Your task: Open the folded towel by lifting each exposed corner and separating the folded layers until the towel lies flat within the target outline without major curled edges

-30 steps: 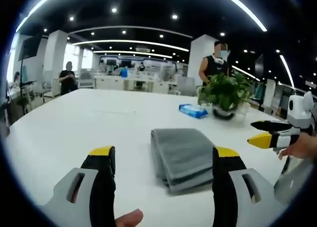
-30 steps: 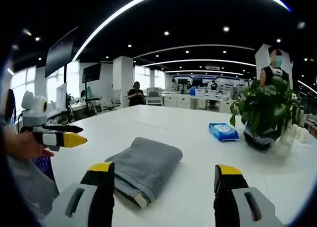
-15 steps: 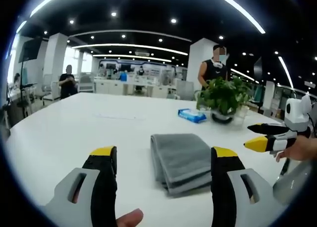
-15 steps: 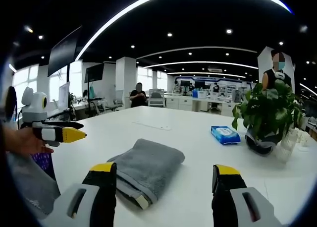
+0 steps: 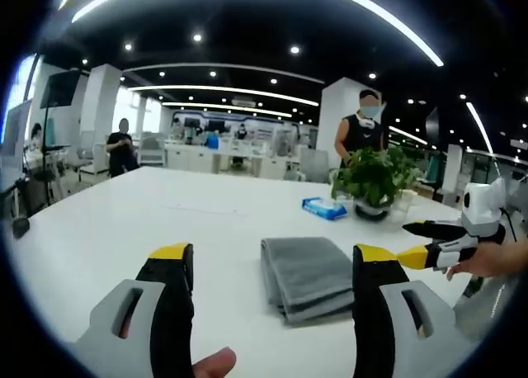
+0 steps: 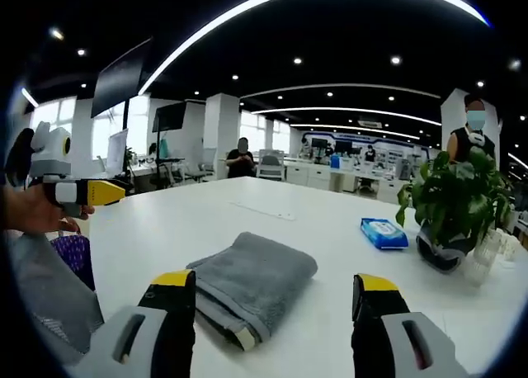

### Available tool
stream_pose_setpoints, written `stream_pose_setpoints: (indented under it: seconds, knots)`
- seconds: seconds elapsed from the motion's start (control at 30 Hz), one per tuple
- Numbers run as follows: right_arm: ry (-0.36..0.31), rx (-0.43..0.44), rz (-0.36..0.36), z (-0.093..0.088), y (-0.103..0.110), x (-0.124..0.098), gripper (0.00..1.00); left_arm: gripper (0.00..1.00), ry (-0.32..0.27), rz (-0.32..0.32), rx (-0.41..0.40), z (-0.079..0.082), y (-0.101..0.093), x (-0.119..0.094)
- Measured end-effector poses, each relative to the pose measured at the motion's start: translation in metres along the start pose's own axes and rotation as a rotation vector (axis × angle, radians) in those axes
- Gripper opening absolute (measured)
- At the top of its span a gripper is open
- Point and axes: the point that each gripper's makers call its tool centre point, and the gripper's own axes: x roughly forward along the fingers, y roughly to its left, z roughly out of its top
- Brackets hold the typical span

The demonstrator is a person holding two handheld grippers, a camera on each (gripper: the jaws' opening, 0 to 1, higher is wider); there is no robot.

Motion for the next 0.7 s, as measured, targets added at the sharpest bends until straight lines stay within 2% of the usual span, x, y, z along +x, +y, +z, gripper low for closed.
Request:
stream_pose_setpoints:
  seconds: [0.1,0.3,0.4,0.47,0.6,0.7]
  knots:
    - [0.004,-0.034,0.022,0.0,0.008,0.001,0.77,0.78,-0.009,0.011,-0.012,0.003,0.002,-0.008]
    - [0.008,-0.058,0.075,0.0,0.024,0.006,0.76,0.78,-0.024,0.025,0.015,0.012,0.004,-0.021]
    - [0.018,-0.081,0.109,0.0,0.036,0.013,0.76,0.76,-0.028,0.045,0.07,0.014,0.009,-0.025]
    - [0.019,-0.101,0.122,0.003,0.043,0.019,0.76,0.76,-0.026,0.08,0.095,0.013,0.017,-0.026]
    - [0.011,-0.116,0.15,0.012,0.059,0.032,0.76,0.76,-0.045,0.129,0.073,0.01,0.027,-0.028]
    - [0.01,-0.125,0.164,0.016,0.073,0.043,0.74,0.72,-0.064,0.132,0.061,0.013,0.027,-0.029]
